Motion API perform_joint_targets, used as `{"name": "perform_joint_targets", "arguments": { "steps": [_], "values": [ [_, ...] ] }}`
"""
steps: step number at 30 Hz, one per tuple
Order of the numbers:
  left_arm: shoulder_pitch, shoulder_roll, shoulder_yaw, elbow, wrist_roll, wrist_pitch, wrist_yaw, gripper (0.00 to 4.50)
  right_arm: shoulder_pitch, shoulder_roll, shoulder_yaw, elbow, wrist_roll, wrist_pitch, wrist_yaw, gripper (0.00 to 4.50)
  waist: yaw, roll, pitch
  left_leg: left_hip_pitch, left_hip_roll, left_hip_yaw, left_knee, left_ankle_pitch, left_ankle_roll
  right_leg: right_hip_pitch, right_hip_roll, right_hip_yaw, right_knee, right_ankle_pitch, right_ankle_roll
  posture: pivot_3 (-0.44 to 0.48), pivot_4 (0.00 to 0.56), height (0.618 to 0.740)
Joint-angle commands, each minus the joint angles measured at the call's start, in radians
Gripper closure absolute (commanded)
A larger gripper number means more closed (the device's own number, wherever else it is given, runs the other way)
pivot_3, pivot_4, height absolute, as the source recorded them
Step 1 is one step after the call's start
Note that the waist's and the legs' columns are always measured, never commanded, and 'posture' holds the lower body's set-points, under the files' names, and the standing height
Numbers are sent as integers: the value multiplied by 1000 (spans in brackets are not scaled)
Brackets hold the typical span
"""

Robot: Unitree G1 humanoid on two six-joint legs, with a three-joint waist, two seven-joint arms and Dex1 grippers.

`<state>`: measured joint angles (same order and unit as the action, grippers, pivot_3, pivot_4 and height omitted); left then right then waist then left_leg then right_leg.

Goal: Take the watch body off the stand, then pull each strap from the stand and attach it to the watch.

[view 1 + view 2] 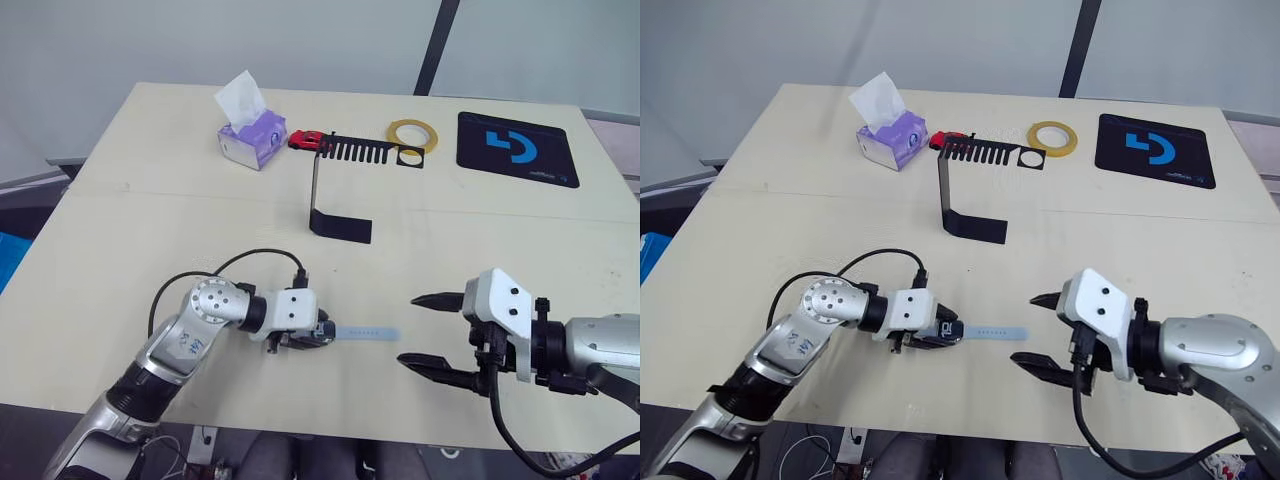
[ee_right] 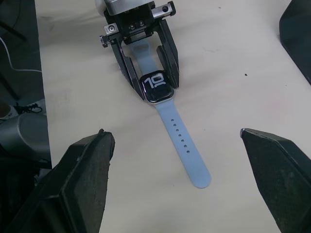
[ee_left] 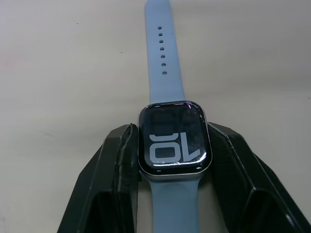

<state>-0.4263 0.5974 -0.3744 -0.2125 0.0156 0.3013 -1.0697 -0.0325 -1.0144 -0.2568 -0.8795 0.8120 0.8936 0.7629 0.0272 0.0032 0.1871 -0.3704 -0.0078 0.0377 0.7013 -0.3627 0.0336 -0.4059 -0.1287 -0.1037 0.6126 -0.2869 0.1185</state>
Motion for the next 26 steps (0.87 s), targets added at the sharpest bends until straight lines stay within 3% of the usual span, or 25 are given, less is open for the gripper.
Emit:
{"name": "perform_joint_targets", "arguments": {
  "steps": [1,2,6,8,11,15,20,26],
  "values": [
    [12,21,-3,-30,6,-3,-3,2830,-10,-15,5,-20,-8,-26,4,65,0,0,0,0,0,0,0,0,0,0,0,0,0,0,0,0,150,738],
    [11,25,2,-28,1,1,-4,2830,-10,-17,9,-18,-12,-30,6,65,0,0,0,0,0,0,0,0,0,0,0,0,0,0,0,0,150,738],
    [9,62,76,-36,-98,63,-53,998,-3,-17,13,-12,-22,-41,12,0,-4,0,0,0,0,0,0,0,0,0,0,0,0,0,0,0,150,738],
    [15,108,171,-47,-228,123,-127,68,26,-18,-21,-7,-21,-49,31,0,-3,0,0,0,1,0,0,0,0,0,1,0,0,0,0,0,150,738],
    [34,201,299,-40,-379,171,-241,20,79,-19,-95,7,-15,-64,70,0,-2,0,0,0,1,0,0,0,0,0,0,0,0,0,0,0,150,738],
    [80,365,440,43,-468,215,-354,20,174,-14,-238,31,-2,-87,155,0,-2,0,0,0,1,0,0,0,0,0,0,0,-1,0,0,0,150,738],
    [146,545,582,132,-486,187,-442,20,298,-24,-425,96,-40,-131,301,0,-2,0,0,1,1,0,-1,0,1,1,1,0,-1,0,0,0,150,738],
    [226,608,652,166,-454,89,-457,20,372,-30,-498,135,-92,-188,398,0,-1,0,0,2,1,0,-1,-1,1,2,0,0,-1,0,0,0,150,738]
  ]
}}
